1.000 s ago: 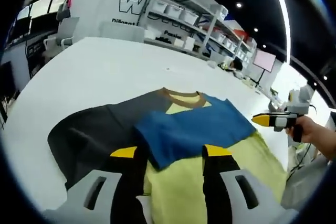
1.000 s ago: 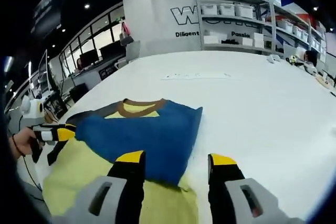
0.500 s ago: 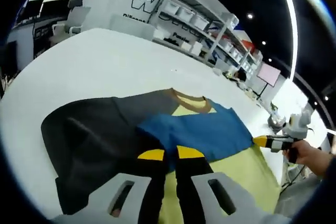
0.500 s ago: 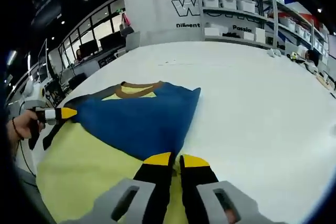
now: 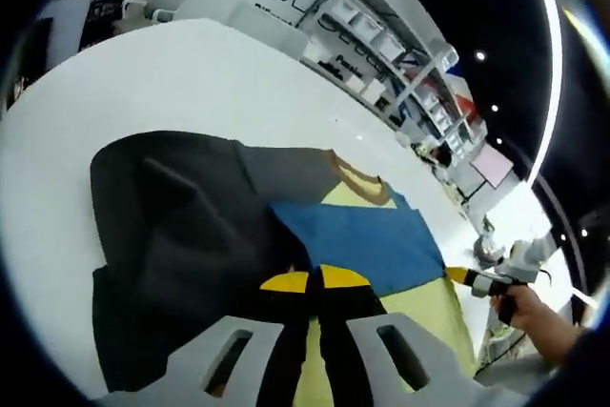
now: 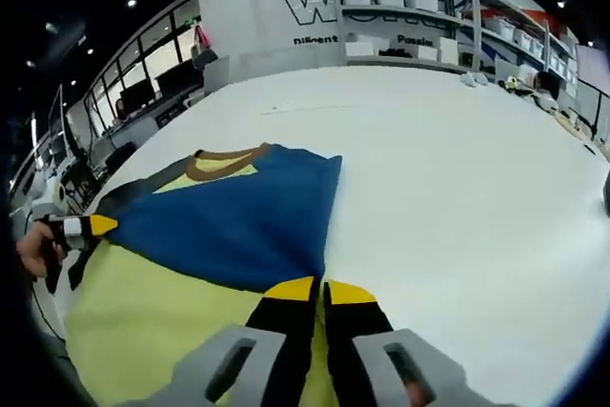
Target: Fold the garment on the visible template until the final outline fits inside the template.
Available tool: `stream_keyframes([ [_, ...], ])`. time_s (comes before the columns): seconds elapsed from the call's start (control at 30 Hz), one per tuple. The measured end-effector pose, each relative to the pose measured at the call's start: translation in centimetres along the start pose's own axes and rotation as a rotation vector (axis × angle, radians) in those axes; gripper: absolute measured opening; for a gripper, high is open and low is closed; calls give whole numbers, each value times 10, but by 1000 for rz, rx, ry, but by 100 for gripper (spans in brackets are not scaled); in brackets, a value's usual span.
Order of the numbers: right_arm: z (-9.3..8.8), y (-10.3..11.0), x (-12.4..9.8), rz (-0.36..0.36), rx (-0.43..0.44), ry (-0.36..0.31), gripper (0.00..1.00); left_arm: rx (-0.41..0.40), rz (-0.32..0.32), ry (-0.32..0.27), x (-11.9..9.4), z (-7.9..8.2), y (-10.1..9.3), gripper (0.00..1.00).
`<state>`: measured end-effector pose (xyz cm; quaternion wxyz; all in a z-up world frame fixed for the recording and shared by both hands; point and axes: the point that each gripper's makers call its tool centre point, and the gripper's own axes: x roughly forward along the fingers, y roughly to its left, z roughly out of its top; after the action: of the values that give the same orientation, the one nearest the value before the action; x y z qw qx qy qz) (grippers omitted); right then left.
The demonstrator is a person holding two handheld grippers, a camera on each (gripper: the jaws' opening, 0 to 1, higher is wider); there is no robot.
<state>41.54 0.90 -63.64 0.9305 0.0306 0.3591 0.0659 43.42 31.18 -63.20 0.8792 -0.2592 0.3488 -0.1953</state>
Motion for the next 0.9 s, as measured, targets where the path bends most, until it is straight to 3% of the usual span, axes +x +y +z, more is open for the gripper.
stream_keyframes([
  [0.2, -1, 0, 1, -3, -22, 3, 0, 63, 21, 7, 1, 0, 0, 0],
  [0.27, 1, 5, 1, 42, -41, -8, 1, 124, 21, -6, 2, 3, -1, 0],
  [0.33, 14, -3, -4, 16, 13, -69, 12, 229, 3, -26, -1, 6, -7, 3],
  [0.4, 23, -5, -10, 4, -1, -94, 22, 217, 6, -22, -4, 6, -8, 12],
  [0.5, 26, -6, -15, 7, 8, -102, 22, 215, 3, -59, -12, 16, -12, 24],
  [0.6, 27, -3, -20, 14, -7, -122, 24, 239, 8, -69, -22, 21, -14, 25],
  [0.67, 27, 0, -24, 19, -12, -128, 26, 243, -38, -69, -27, 20, -20, 29],
  [0.77, 28, 5, -28, 37, 2, -137, 25, 271, -39, -65, -37, 19, -19, 28],
  [0.9, 28, 9, -31, 51, -71, -144, 31, 274, -33, -67, -53, 14, -16, 27],
])
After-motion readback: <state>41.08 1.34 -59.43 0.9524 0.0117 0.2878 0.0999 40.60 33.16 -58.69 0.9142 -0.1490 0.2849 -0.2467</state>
